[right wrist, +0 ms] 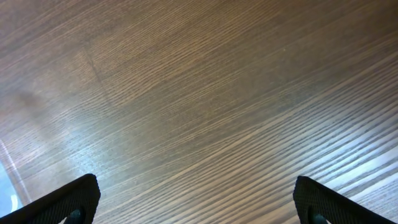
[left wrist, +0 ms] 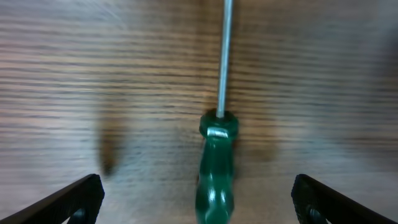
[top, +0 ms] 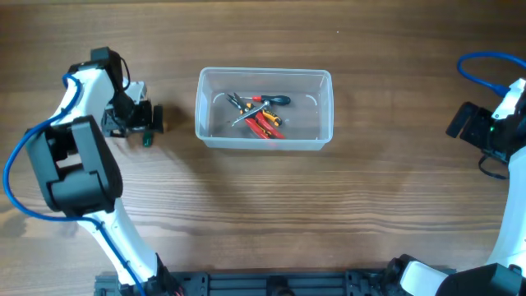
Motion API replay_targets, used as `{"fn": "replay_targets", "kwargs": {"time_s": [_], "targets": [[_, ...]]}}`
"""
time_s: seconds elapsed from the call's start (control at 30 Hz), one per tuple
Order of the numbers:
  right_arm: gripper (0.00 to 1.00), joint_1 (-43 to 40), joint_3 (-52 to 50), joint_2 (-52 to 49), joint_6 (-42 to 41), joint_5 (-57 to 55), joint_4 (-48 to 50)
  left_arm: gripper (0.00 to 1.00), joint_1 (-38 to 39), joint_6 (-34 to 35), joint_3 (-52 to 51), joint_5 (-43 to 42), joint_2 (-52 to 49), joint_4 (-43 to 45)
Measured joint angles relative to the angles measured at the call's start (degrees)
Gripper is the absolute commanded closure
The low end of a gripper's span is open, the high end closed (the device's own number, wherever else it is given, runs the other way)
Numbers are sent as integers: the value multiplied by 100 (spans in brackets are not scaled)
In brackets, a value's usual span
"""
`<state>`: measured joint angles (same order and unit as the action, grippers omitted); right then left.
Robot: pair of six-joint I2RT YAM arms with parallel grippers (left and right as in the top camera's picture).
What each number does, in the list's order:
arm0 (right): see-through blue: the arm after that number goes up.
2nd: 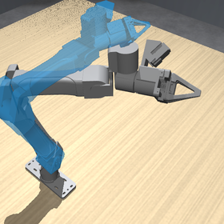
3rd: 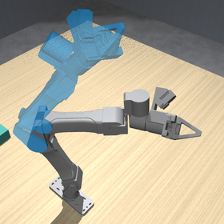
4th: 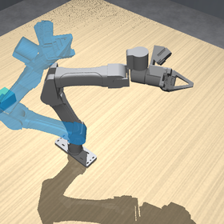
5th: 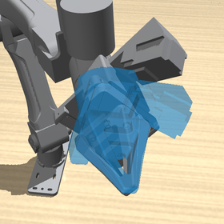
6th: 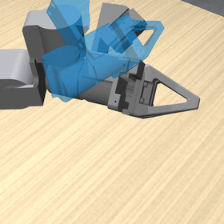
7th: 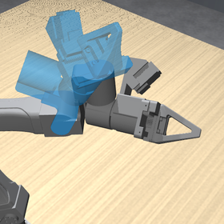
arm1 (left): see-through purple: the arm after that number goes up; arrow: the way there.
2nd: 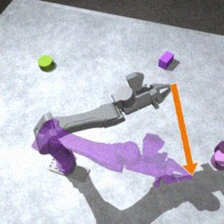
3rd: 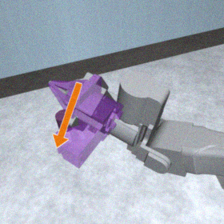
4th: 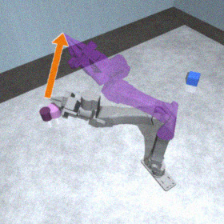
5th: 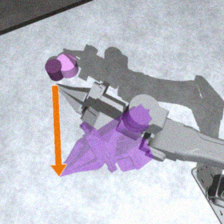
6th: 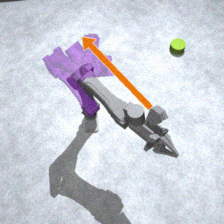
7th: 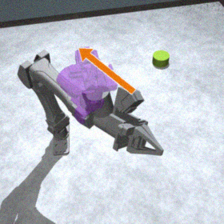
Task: Pack container
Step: 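Lower the left gripper and close it on the green handle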
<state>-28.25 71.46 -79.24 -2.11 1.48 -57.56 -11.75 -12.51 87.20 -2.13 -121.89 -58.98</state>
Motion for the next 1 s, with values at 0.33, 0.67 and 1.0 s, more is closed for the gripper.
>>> {"fn": "replay_targets", "kwargs": {"time_s": [0.33, 0.67, 1.0], "targets": [[0, 0, 0, 2, 0, 0, 0, 0, 4, 42, 4, 33, -48, 197], [0, 0, 2, 2, 0, 0, 0, 0, 157, 35, 20, -92, -48, 332], [0, 0, 0, 2, 0, 0, 0, 0, 232, 35, 20, -17, -48, 107]]}}
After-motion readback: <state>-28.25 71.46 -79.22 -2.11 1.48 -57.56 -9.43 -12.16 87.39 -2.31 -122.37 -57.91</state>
